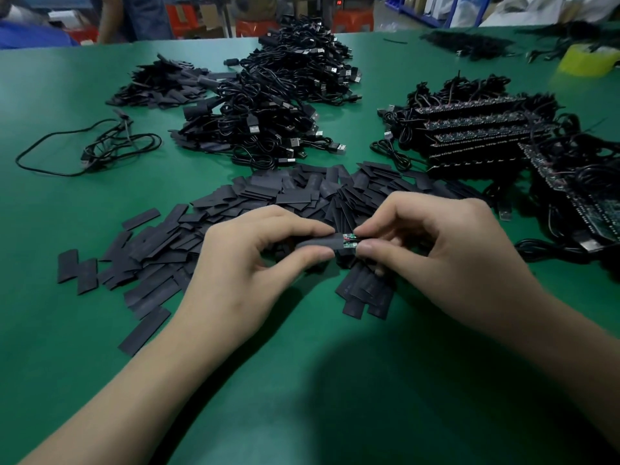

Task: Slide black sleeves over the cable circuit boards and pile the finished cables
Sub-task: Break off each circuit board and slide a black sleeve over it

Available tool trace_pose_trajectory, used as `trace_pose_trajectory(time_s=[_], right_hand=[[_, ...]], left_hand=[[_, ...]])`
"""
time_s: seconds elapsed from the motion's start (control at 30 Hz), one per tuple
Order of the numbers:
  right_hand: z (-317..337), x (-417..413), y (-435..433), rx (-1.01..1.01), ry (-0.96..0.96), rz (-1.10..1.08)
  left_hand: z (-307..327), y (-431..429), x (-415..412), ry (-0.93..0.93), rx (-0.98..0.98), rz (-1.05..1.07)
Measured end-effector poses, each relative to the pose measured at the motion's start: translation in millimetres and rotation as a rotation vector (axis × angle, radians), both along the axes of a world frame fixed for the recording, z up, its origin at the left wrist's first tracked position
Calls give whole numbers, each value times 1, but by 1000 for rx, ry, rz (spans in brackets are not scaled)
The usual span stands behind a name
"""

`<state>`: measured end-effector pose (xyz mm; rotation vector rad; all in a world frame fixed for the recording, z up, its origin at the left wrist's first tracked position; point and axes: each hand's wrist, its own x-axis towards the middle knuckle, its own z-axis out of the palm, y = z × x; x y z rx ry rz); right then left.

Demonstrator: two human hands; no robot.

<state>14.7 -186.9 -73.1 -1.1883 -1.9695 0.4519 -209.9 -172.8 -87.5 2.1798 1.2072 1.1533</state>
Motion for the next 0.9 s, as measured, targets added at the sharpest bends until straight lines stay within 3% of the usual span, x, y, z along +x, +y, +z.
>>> trace_pose_trajectory(time_s=[0.23,0.43,0.9], right_hand=[[-1,1,-1,177,-56,34],[2,5,-1,274,-79,44],[-2,6,2,287,-55,98]], left_hand=[[-1,-1,2,-40,26,-25],[1,-4,5,-204,-106,-43],[-1,-4,4,-106,73,-72]])
